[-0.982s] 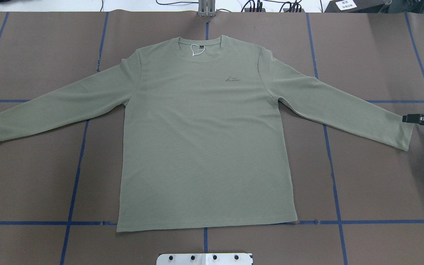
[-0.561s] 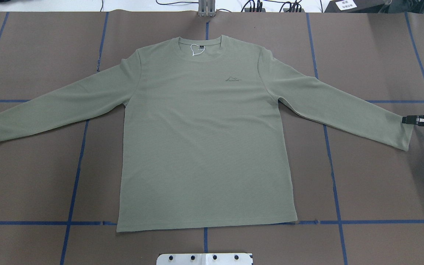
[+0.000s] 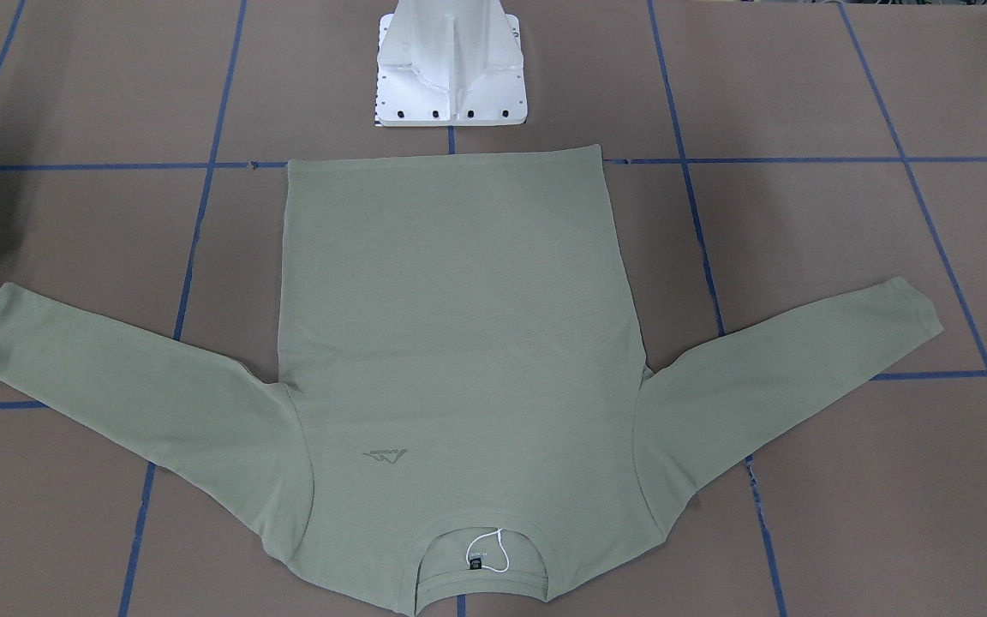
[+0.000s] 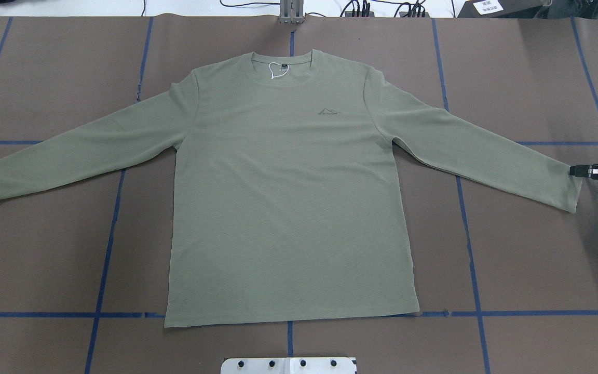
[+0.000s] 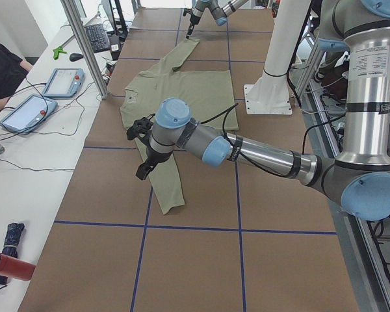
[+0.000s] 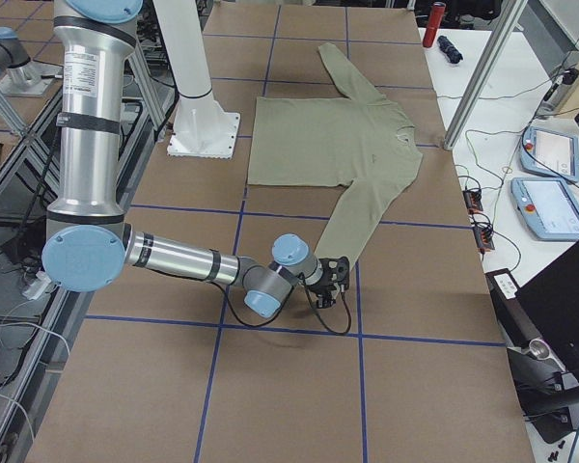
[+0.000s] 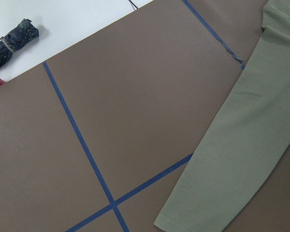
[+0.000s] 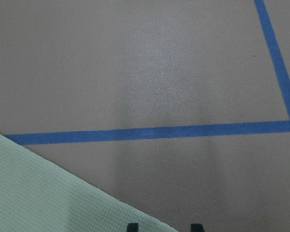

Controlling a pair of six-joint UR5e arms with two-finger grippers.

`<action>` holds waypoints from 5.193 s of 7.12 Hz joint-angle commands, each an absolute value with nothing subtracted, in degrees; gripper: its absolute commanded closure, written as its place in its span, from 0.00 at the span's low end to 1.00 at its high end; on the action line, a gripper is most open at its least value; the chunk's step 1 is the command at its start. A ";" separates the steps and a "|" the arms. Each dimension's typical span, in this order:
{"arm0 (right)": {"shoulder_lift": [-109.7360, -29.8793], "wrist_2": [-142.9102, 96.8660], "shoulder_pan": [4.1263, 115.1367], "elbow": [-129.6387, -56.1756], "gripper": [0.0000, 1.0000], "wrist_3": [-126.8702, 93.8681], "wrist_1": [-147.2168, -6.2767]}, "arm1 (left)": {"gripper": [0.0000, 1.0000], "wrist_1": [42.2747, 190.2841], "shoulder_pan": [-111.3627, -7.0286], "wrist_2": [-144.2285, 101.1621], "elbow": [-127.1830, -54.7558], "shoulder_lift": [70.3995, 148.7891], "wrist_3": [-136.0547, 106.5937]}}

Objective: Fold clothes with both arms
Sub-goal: 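Lower the right gripper to the cuff of the sleeve nearest it and grasp, then lift the sleeve with the right gripper and carry it across the shirt body, then release the sleeve on the shirt and raise the right gripper away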

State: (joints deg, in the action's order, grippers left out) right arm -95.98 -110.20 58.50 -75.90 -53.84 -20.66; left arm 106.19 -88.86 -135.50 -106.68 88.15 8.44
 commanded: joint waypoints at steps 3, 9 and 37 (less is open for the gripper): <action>-95.80 -109.87 58.45 -75.68 0.68 -53.35 -20.65 | 0.00 106.26 -88.86 -135.53 -106.44 88.15 8.44; -95.97 -110.39 61.70 -96.83 1.00 -53.26 -44.77 | 0.00 106.17 -88.86 -135.53 -106.44 88.15 8.61; -5.17 -91.83 38.53 -48.33 0.00 -80.91 -88.32 | 0.00 107.39 -88.77 -135.53 -106.07 89.21 7.82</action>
State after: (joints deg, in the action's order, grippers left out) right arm -3.84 -80.40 33.06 -47.31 -86.74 -87.09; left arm 106.51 -88.78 -135.54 -105.30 88.98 7.98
